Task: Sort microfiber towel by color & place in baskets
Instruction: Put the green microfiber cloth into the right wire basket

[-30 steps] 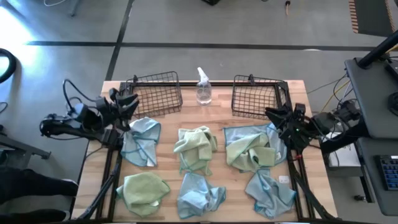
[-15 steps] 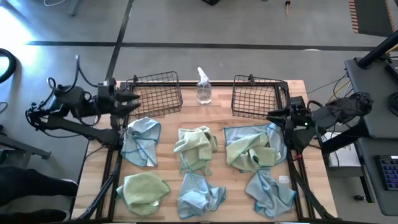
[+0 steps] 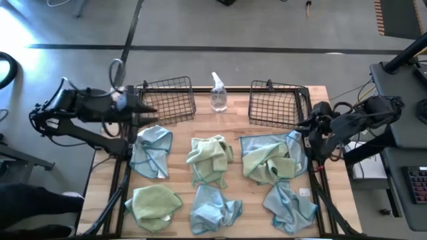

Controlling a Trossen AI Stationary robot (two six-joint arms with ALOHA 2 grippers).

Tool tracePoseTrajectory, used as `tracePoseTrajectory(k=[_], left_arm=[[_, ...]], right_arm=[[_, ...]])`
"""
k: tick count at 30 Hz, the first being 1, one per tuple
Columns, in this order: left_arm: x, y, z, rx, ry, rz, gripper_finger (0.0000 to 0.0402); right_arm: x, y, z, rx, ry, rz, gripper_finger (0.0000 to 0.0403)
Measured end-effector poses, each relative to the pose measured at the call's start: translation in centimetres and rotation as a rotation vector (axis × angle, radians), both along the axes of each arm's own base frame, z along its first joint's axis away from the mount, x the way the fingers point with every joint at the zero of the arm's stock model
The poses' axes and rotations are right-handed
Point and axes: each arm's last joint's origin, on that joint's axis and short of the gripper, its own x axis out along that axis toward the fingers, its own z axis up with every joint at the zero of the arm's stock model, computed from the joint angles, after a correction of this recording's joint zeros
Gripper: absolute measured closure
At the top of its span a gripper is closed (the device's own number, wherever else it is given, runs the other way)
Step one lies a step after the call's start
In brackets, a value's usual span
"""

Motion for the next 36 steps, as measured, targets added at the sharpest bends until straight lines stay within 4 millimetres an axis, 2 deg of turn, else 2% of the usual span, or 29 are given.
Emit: tracePoseTrajectory(k=[5,14,20,25,29,33,36], left_arm=[[1.7,-0.4,-1.1,-0.042,0.09,-0.041,0.0269],[5.4,-0.9,-3.4,-0.019,0.288,-0.037,0.0269],[7.0,-1.2,-5.0,-0.003,0.416,-0.034,0.0269],[7.6,-1.3,-6.7,0.009,0.503,-0.031,0.0269],[7.4,-1.2,-8.8,0.008,0.534,-0.024,0.0269],[7.3,-1.2,-11.1,-0.006,0.49,-0.015,0.0269],[7.3,-1.2,-12.7,-0.008,0.411,-0.013,0.0269]], right_arm=[[-0.1,0.1,-0.5,0.046,0.073,0.008,0.028],[0.1,0.3,-1.2,0.043,0.129,0.021,0.028],[0.2,0.5,-3.2,0.047,0.252,0.023,0.028],[0.6,0.8,-5.2,0.031,0.329,0.008,0.028],[0.7,0.8,-6.9,0.02,0.384,-0.033,0.028],[0.9,0.8,-8.4,-0.013,0.415,-0.058,0.028],[1.4,0.7,-9.3,-0.111,0.355,-0.078,0.028]])
